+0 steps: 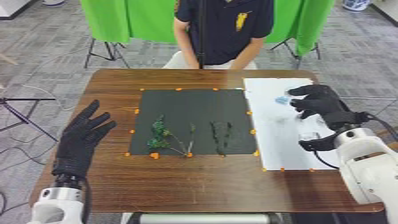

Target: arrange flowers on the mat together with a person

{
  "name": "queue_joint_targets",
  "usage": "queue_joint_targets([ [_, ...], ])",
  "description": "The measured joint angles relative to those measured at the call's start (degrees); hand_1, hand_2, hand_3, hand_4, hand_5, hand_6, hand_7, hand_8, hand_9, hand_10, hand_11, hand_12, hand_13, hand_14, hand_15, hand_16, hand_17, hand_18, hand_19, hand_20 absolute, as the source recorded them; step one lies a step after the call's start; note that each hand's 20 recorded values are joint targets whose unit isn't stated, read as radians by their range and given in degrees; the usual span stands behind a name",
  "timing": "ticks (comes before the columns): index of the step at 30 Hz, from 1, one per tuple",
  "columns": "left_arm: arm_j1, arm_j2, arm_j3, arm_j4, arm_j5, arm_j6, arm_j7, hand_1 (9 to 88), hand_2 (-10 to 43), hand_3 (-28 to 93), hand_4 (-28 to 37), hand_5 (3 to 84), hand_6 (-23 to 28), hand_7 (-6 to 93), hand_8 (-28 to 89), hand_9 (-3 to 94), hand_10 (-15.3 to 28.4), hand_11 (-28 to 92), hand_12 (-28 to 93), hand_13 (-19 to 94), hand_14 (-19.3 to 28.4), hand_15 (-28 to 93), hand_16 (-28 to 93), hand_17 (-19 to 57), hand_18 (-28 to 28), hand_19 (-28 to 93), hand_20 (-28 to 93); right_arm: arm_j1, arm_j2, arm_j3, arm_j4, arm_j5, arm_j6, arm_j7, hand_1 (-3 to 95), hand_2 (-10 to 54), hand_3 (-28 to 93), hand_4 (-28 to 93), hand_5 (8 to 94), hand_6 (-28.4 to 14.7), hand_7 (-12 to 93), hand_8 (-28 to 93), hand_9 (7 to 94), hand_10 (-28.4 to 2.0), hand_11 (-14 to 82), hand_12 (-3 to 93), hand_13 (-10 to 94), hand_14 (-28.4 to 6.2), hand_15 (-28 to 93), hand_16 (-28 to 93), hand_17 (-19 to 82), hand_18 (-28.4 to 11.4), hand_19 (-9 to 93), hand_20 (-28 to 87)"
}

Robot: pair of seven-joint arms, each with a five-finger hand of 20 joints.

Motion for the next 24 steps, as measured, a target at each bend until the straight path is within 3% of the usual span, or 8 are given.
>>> queue_joint_targets([
  [10,-0.4,0.54,0.14,0.00,-0.22,0.03,0.31,23.4,3.3,81,-24.5,34.2,2.3,13.5,-11,35.3,16.7,19,9,27,24.5,35,-5,-10.0,20.7,40,11,14.0,7.2,-17.7,7.4,-11.6,-2.9,4.7,32.6,-8.1,80,-25,49.6,1.3,26,-16,56.5,-14.5,53.6,19.9,58,-12.5,70,13,22,-24.9,75,30],
  [19,-1.2,0.98,0.28,0.05,-0.47,0.01,0.62,23.3,3.3,81,-24.5,34.2,2.3,13.5,-11,35.3,16.6,19,9,26,24.6,35,-5,-10.0,20.7,40,11,24.8,8.2,-32.4,12.9,-27.3,-6.1,9.4,34.2,-9.3,81,-25,47.9,2.1,29,-16,55.5,-14.5,54.8,20.4,59,-11.5,69,14,21,-23.7,74,29],
  [24,-1.5,0.98,0.28,0.05,-0.47,-0.02,0.62,23.4,3.2,81,-24.5,34.2,2.3,13.5,-11,35.3,16.7,19,9,26,24.6,35,-5,-10.0,20.8,40,12,27.4,7.6,-35.2,14.8,-30.0,-8.6,10.0,35.3,-9.5,82,-26,47.5,2.8,32,-18,55.4,-14.2,55.0,20.2,60,-10.7,67,14,21,-23.7,73,29],
])
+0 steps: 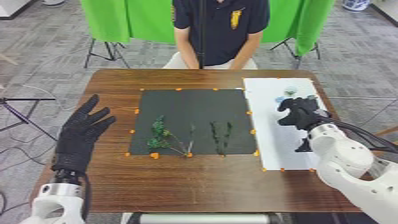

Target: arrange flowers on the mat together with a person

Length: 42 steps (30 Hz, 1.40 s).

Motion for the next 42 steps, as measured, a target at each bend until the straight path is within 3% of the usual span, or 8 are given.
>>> queue_joint_targets([
  [5,-0.1,0.00,-0.04,0.00,0.00,-0.01,0.00,23.4,3.1,81,-24.5,34.2,2.3,13.5,-11,35.3,16.7,19,9,26,24.6,35,-5,-10.0,21.0,41,12,1.5,-0.5,-2.5,1.2,-1.9,-0.3,1.2,37.9,-9.5,80,-27,50.4,3.4,37,-19,57.4,-13.2,54.6,20.1,62,-9.7,66,14,21,-23.2,73,29],
  [10,-0.1,0.14,-0.07,0.00,-0.06,-0.03,0.05,23.4,3.2,81,-24.6,34.2,2.3,13.5,-11,35.3,16.8,19,9,27,24.6,35,-5,-10.0,21.0,41,12,3.7,-0.8,-7.4,3.2,-5.2,1.5,1.8,40.6,-9.5,77,-28,52.0,3.5,46,-9,59.3,-11.6,52.7,23.3,63,-9.0,65,15,22,-22.3,72,30],
  [12,-0.1,0.20,-0.07,0.00,-0.11,-0.03,0.06,23.4,3.2,81,-24.6,34.2,2.3,13.5,-11,35.3,16.8,19,9,27,24.5,35,-5,-10.0,21.0,41,12,5.4,-0.8,-10.2,4.1,-5.9,4.0,2.3,47.3,-9.5,69,-28,56.6,2.8,52,-7,63.6,-9.1,47.3,29.0,66,-8.1,63,16,24,-21.6,73,30],
  [16,-0.2,0.23,-0.06,0.00,-0.14,-0.06,0.06,23.5,3.2,81,-24.5,34.2,2.3,13.5,-11,35.3,16.8,19,9,27,24.5,36,-5,-9.9,21.2,41,12,8.1,-1.1,-14.3,5.6,-6.9,8.1,3.7,54.0,-9.5,66,-28,71.0,3.7,45,-5,75.8,-5.6,38.2,36.8,74,-5.2,58,23,27,-20.5,74,30],
  [20,-0.2,0.23,-0.08,0.00,-0.14,-0.10,0.04,23.4,3.2,81,-24.5,34.2,2.3,13.4,-11,35.3,16.8,19,9,27,24.6,36,-5,-9.6,21.5,42,12,9.1,-1.2,-16.4,6.6,-8.6,13.0,4.4,56.7,-9.5,64,-28,75.9,3.9,39,-4,80.6,-4.7,35.2,38.9,78,-4.3,58,23,28,-19.4,75,30],
  [29,0.3,0.17,-1.28,-0.20,-0.11,-0.15,0.02,22.9,3.2,81,-25.1,34.3,2.3,13.4,-11,35.3,16.8,19,9,27,24.8,36,-5,-8.8,22.8,47,15,6.7,-2.1,-13.7,6.3,-11.4,15.8,3.8,58.0,-9.5,63,-28,79.3,3.3,34,-2,83.2,-4.6,33.9,39.5,80,-4.1,58,22,29,-18.3,77,30],
  [34,1.0,-0.09,-2.37,-0.53,-0.13,-0.05,0.19,22.8,3.4,81,-25.4,34.3,2.4,13.3,-10,35.3,16.7,19,9,27,24.8,36,-5,-8.8,23.0,48,15,11.7,-3.9,-19.7,5.3,-11.9,16.4,0.5,58.4,-9.5,63,-28,80.3,2.8,32,-1,83.8,-4.6,32.9,40.1,80,-4.3,58,22,28,-18.2,77,30],
  [42,-0.7,-0.03,-1.89,-0.24,-0.04,-0.14,0.51,22.8,3.0,81,-25.1,34.3,2.3,13.4,-10,35.4,16.7,19,9,27,24.9,36,-5,-8.7,23.0,48,15,21.1,-16.4,-26.2,5.1,-12.6,16.2,-8.5,56.7,-9.5,65,-28,80.0,3.2,31,1,83.7,-5.1,33.9,40.0,79,-4.7,59,23,28,-18.3,78,30],
])
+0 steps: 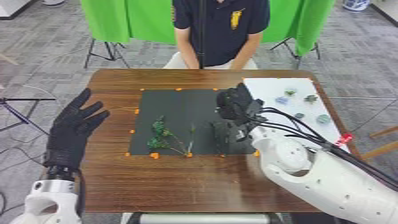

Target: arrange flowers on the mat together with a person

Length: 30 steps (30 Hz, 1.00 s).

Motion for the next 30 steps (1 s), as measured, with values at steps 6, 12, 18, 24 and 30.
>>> queue_joint_targets([
  [6,-4.3,-0.30,1.47,1.20,0.51,-0.96,-0.79,23.0,3.1,81,-25.0,34.3,2.3,13.4,-11,35.4,16.7,19,9,27,24.8,36,-5,-8.7,23.0,48,15,2.6,-10.9,-4.3,0.8,-2.6,-0.3,-0.8,56.5,-9.5,65,-28,79.5,3.5,32,0,82.8,-5.5,36.7,39.2,78,-4.9,61,23,27,-18.4,78,30],
  [12,-8.8,-0.58,3.04,2.51,1.14,-2.43,-1.74,23.1,3.0,81,-25.0,34.4,2.3,13.4,-11,35.4,16.7,19,9,27,24.8,37,-5,-8.7,23.1,48,15,2.7,-19.1,-8.3,4.6,-3.6,-1.8,-1.8,56.4,-9.5,64,-28,78.9,4.2,33,-1,81.6,-5.8,42.2,36.8,78,-4.9,63,23,26,-18.4,78,31],
  [18,-14.1,0.28,5.95,4.16,1.40,-3.51,-2.38,23.2,3.1,81,-24.9,34.3,2.3,13.4,-11,35.5,16.7,19,9,27,24.8,37,-5,-8.7,23.1,48,15,4.0,-23.2,-11.1,7.9,-3.9,-4.1,-0.8,56.8,-9.5,62,-28,79.0,4.7,32,-2,80.9,-6.2,44.5,35.4,78,-4.9,64,23,26,-18.4,78,31],
  [24,-16.7,0.57,6.40,4.59,1.90,-4.83,-3.27,23.2,3.1,81,-24.7,34.4,2.3,13.4,-10,35.4,16.7,19,9,27,24.8,37,-5,-8.7,23.1,48,15,4.9,-24.6,-10.6,9.0,-7.6,-9.5,-0.8,56.3,-9.5,59,-28,76.8,5.9,24,-4,78.3,-6.4,46.7,34.7,75,-5.3,66,23,24,-18.3,77,31],
  [30,-16.9,-0.35,6.18,4.95,2.80,-6.25,-4.38,23.4,3.1,81,-24.6,34.4,2.3,13.4,-10,35.4,16.7,19,9,27,24.8,36,-5,-8.6,23.1,48,15,4.4,-25.3,-9.0,9.3,-10.3,-13.8,-1.9,56.1,-9.5,56,-28,72.7,6.4,22,-5,75.8,-6.9,47.6,33.7,73,-5.6,66,22,23,-18.3,76,31],
])
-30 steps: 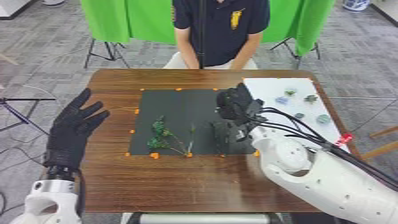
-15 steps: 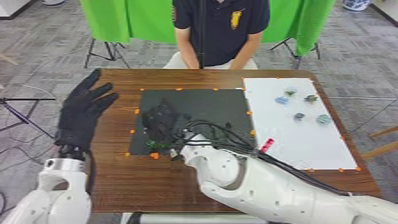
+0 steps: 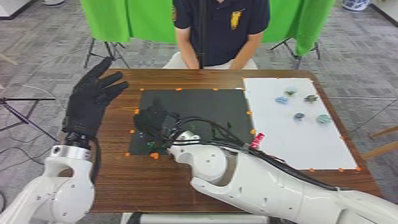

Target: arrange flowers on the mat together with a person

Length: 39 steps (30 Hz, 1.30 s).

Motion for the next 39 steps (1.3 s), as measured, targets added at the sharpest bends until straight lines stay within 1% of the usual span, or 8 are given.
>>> queue_joint_targets([
  [5,-0.8,-0.70,0.39,0.83,0.14,-0.35,-0.33,23.5,3.1,81,-24.3,34.4,2.3,13.4,-11,35.4,16.7,19,9,27,24.8,37,-5,-8.6,23.1,48,15,-1.2,-0.1,1.2,0.0,-1.0,-1.6,-0.5,54.1,-9.5,57,-28,69.4,6.6,21,-6,74.4,-7.3,48.4,32.2,72,-5.6,66,22,22,-18.3,75,32],
  [10,-0.8,-0.74,0.35,0.86,0.31,-0.52,-0.45,23.7,3.1,81,-24.1,34.4,2.4,13.4,-11,35.4,16.7,19,9,27,24.8,37,-5,-8.7,23.1,48,15,-1.4,-0.2,1.1,0.1,-1.1,-2.3,-0.5,51.5,-9.5,59,-28,65.8,7.1,19,-9,73.3,-7.8,49.1,30.5,71,-5.9,67,21,22,-18.3,75,32],
  [20,-0.5,-1.65,-0.14,0.78,0.83,-1.02,-1.64,23.8,3.1,81,-23.8,34.3,2.4,13.5,-11,35.4,16.7,19,9,27,24.8,37,-6,-8.6,23.0,48,15,-3.1,-0.7,2.9,-0.1,-2.1,-3.3,-0.8,48.1,-9.5,63,-28,65.4,7.1,19,-11,72.9,-8.5,51.5,27.7,71,-6.2,67,20,21,-18.5,75,32],
  [23,0.9,-1.88,-1.35,0.02,0.90,-0.95,-1.77,23.8,3.1,81,-23.8,34.4,2.4,13.4,-11,35.4,16.7,19,9,27,24.8,37,-6,-8.6,23.1,48,15,-3.7,-0.6,3.7,-1.4,-0.7,-3.3,-0.9,46.0,-9.5,65,-28,65.7,6.8,19,-11,72.8,-9.1,52.6,26.3,70,-6.6,67,20,21,-18.8,75,32],
  [29,6.7,-2.06,-5.58,-3.54,0.86,0.45,-1.22,23.8,3.1,81,-23.9,34.5,2.4,13.5,-11,35.5,16.8,19,9,27,25.0,37,-5,-8.6,23.1,48,15,-2.9,2.7,3.5,-9.5,10.8,-3.8,1.9,44.1,-9.5,68,-28,65.8,6.0,18,-14,71.9,-10.1,53.7,23.9,70,-7.3,67,20,21,-19.1,75,32],
  [31,8.7,-1.91,-6.50,-4.31,0.76,1.30,-0.71,23.8,3.1,81,-24.0,34.5,2.4,13.5,-11,35.5,16.8,19,9,27,24.9,37,-5,-8.6,23.1,48,15,-2.5,4.6,4.0,-13.0,13.8,-4.1,3.3,43.1,-9.5,69,-28,65.6,5.8,18,-14,71.8,-10.4,53.7,23.5,69,-7.6,68,20,21,-19.2,75,32],
  [34,11.3,-1.57,-7.39,-4.90,0.58,2.69,0.06,23.7,3.2,81,-24.3,34.4,2.4,13.5,-11,35.4,16.8,19,9,27,24.9,37,-5,-8.6,23.0,48,15,-3.0,7.8,7.7,-17.5,15.0,-4.5,3.9,42.2,-9.5,68,-28,65.5,5.5,18,-14,71.3,-11.0,52.6,22.9,68,-8.0,67,20,20,-19.4,75,32],
  [39,14.6,-0.80,-7.88,-5.18,-0.25,4.66,1.88,23.3,3.3,81,-24.9,34.8,2.5,13.5,-11,36.3,16.9,20,9,27,25.0,37,-5,-9.0,22.6,46,14,-8.4,12.8,20.6,-23.9,20.8,-4.7,4.0,38.9,-9.4,70,-28,64.4,4.3,18,-14,70.6,-11.6,40.6,19.1,65,-9.9,59,16,18,-19.6,69,27],
])
